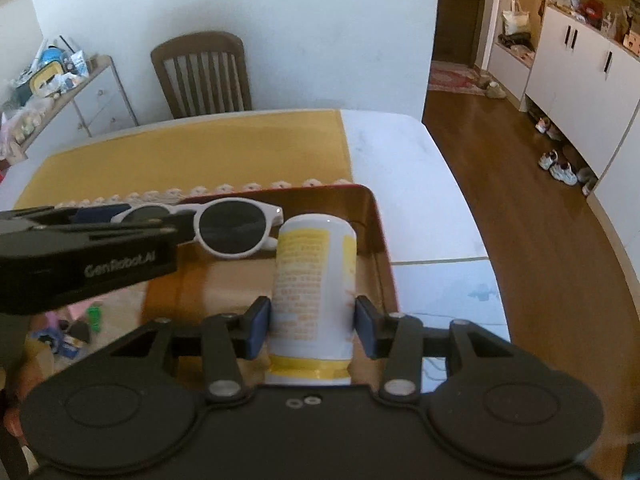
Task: Organize rigid objects
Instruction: 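Carry the sunglasses and lotion bottle with both grippers over the red tin box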
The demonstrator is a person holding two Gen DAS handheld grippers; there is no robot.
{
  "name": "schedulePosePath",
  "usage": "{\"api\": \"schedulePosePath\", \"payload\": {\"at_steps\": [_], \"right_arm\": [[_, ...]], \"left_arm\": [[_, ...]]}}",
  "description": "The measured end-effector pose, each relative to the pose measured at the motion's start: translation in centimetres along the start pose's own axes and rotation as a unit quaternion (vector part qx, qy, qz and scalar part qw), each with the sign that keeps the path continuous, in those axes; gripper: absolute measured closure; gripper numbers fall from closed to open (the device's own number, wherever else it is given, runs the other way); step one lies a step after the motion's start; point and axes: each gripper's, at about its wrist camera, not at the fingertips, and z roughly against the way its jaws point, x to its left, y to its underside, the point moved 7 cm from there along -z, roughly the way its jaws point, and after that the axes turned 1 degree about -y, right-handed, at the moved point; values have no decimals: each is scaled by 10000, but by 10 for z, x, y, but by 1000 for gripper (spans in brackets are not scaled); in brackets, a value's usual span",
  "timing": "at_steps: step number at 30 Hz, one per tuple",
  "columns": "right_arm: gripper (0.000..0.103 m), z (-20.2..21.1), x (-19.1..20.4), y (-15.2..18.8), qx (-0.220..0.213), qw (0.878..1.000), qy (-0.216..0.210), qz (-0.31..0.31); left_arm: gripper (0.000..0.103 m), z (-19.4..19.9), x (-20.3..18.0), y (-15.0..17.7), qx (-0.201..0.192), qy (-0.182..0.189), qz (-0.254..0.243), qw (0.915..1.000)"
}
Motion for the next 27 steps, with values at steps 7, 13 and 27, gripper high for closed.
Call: {"api": "schedulePosePath", "payload": {"at_steps": [7, 13, 27], "right_arm": [[59, -19, -9, 3, 238, 9994, -62, 223], [60, -31, -16, 3, 457, 9987, -214, 113], [50, -24, -24, 1, 500, 9968, -616, -98]], "left_arm": [[45, -28, -24, 2, 109, -258, -449, 9986], [45, -48, -35, 7, 290, -320, -630, 9971], [44, -70, -37, 17, 809, -373, -533, 9946]]}}
